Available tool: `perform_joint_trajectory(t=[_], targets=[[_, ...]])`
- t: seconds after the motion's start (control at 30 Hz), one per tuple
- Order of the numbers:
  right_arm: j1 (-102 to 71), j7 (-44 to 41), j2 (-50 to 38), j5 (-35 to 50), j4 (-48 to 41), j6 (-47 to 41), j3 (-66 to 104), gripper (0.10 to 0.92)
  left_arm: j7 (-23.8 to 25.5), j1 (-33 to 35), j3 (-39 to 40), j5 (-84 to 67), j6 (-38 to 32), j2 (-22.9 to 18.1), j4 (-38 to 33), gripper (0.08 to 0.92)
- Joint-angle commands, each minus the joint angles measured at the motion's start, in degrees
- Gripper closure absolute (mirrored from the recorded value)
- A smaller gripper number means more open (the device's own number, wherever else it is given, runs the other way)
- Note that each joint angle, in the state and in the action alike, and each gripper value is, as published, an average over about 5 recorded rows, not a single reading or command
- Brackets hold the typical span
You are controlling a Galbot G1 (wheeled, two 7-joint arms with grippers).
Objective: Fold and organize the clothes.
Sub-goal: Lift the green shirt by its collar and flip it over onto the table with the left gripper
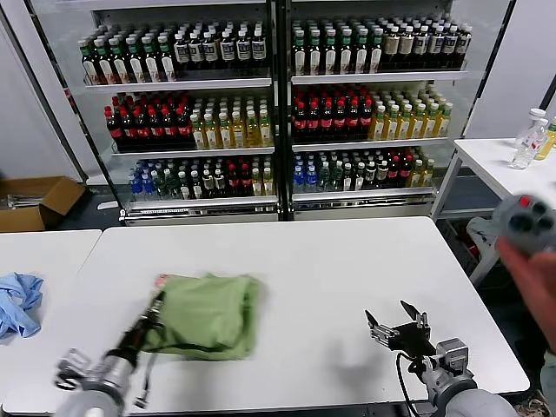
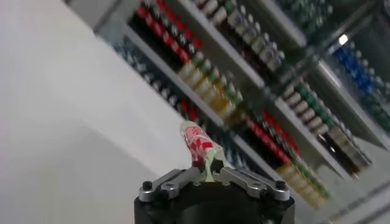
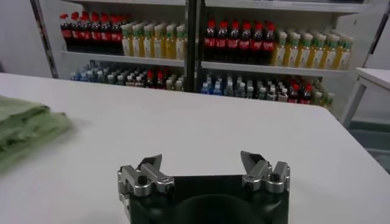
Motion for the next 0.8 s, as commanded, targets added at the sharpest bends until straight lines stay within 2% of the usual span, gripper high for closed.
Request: perform_joint_trajectory(t=[0.03, 0.1, 0.17, 0.3, 0.43, 0.6, 0.7, 0.8], targets=[[1.3, 0.0, 0.0, 0.5, -0.3, 0.3, -0.4, 0.203, 2.4, -6.0, -21.6, -1.0, 1.5, 16.4, -2.5, 0.899], [1.3, -0.1, 0.0, 0.6, -0.2, 0.4, -0.4, 0.203, 3.0, -6.0, -19.2, 2.6, 1.9, 17.6, -4.7, 0.899], [1.2, -0.1, 0.2, 0.6, -0.3, 0.6, -0.3, 0.203, 3.0, -5.6, -14.7, 6.4, 2.3, 17.0, -6.8, 0.899], [1.0, -0.2, 0.9, 0.5, -0.2, 0.7, -0.5, 0.203, 2.7, -5.8, -1.7, 15.4, 2.6, 11.0, -8.4, 0.899], [1.1, -0.2, 1.7, 0.1, -0.1, 0.7, -0.8, 0.203, 2.7, -5.7, 14.4, 32.8, 0.4, 4.8, -3.7, 0.899], [1.3, -0.3, 2.0, 0.0, 0.1, 0.7, -0.6, 0.203, 1.2, -5.9, 29.6, 54.7, -3.5, 0.2, 4.5, 0.899], [1.2, -0.3, 1.8, 0.2, 0.3, 0.8, 0.0, 0.203, 0.2, -5.9, 35.8, 60.6, -3.6, -1.9, 4.2, 0.899], [1.0, -0.4, 1.5, 0.4, 0.2, 0.9, 0.6, 0.203, -0.3, -6.8, 39.8, 59.0, -2.1, -4.0, 2.5, 0.899]])
